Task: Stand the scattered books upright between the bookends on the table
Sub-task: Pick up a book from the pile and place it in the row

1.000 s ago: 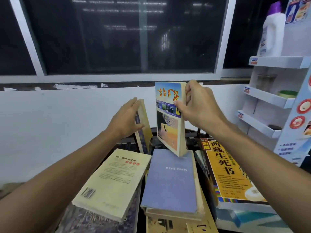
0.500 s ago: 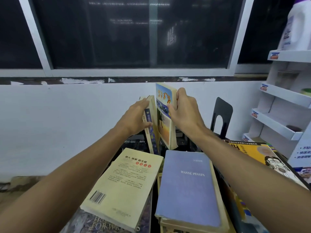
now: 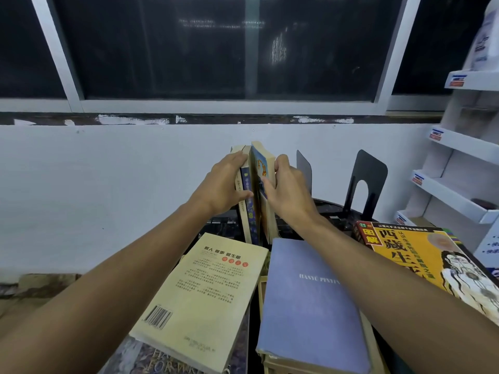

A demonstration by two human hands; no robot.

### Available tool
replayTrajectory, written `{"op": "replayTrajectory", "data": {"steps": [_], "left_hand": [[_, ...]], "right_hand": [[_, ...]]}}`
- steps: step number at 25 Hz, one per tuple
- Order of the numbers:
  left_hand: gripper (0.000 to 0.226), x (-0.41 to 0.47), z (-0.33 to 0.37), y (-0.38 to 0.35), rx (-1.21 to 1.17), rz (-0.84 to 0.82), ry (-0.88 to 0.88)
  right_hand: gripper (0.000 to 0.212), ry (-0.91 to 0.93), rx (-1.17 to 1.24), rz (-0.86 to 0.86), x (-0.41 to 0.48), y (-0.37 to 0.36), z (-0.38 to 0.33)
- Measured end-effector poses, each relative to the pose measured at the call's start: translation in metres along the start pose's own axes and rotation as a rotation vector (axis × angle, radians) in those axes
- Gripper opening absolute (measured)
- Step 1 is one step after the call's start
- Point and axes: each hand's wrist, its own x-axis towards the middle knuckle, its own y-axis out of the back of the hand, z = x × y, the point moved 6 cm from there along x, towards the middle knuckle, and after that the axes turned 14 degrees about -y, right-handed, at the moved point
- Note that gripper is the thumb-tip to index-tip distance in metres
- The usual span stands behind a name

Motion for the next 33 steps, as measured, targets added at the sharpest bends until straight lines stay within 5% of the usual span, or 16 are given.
{"op": "replayTrajectory", "data": {"steps": [6, 13, 17, 33], "left_hand": [[0.078, -0.002, -0.001, -0.001, -0.016, 0.01, 0.007], [0.066, -0.001, -0.002, -0.001, -0.058, 0.029, -0.013], [0.063, -0.002, -0.001, 0.0, -0.082, 0.02, -0.02], [0.072, -0.004, -0.003, -0.002, -0.071, 0.001, 0.033]], "right_hand": [[0.027, -0.073, 0.101, -0.126, 0.004, -0.012, 0.016], [0.065, -0.178, 0.279, -0.433, 0.006, -0.023, 0.032], [0.066, -0.192, 0.332, -0.542, 0.005, -0.032, 0.037], [0.06, -0.141, 0.315, -0.492, 0.008, -0.038, 0.034]]}}
